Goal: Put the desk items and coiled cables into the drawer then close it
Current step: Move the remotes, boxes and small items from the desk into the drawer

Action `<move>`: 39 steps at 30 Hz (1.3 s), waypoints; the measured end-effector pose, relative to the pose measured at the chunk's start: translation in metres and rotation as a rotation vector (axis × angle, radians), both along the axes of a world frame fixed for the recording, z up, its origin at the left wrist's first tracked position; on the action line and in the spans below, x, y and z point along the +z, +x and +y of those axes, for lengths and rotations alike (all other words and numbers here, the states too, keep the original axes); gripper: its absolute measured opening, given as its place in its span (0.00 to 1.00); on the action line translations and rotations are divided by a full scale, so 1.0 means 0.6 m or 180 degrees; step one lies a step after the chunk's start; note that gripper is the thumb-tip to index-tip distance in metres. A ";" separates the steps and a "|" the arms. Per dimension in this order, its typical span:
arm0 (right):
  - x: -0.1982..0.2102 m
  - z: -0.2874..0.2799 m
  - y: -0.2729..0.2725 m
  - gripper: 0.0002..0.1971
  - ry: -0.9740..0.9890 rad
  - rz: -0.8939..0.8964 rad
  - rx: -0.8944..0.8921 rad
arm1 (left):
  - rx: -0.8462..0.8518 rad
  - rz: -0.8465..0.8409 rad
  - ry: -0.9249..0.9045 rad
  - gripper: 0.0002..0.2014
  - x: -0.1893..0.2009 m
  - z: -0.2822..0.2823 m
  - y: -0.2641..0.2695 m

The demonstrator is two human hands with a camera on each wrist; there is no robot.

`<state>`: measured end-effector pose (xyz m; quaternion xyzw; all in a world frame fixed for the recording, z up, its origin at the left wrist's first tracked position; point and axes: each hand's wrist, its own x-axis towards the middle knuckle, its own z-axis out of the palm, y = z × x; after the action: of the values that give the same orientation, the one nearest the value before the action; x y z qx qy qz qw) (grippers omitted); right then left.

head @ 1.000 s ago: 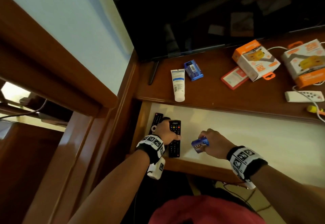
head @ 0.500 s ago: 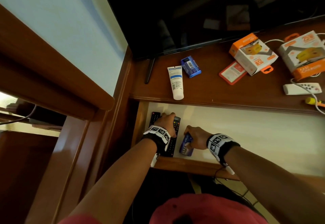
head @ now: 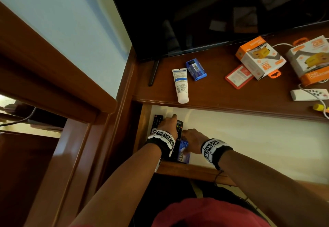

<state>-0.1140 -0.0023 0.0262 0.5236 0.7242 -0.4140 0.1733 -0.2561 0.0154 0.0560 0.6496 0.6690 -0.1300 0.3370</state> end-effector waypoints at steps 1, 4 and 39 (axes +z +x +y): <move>-0.001 0.000 0.001 0.31 0.0026 0.0018 0.0007 | -0.0004 0.0038 0.0003 0.35 0.001 -0.001 0.001; 0.014 -0.001 0.019 0.25 0.0088 0.0106 -0.0068 | 0.0136 0.0032 -0.0029 0.38 0.002 -0.006 -0.003; 0.234 0.189 0.106 0.10 0.0920 0.1610 -0.1767 | 0.1498 -0.1005 0.0893 0.33 0.124 0.175 0.049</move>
<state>-0.0507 0.1110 0.1665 0.5999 0.6258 -0.4547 -0.2042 -0.2265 0.1205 0.1305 0.5293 0.7518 0.1476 0.3646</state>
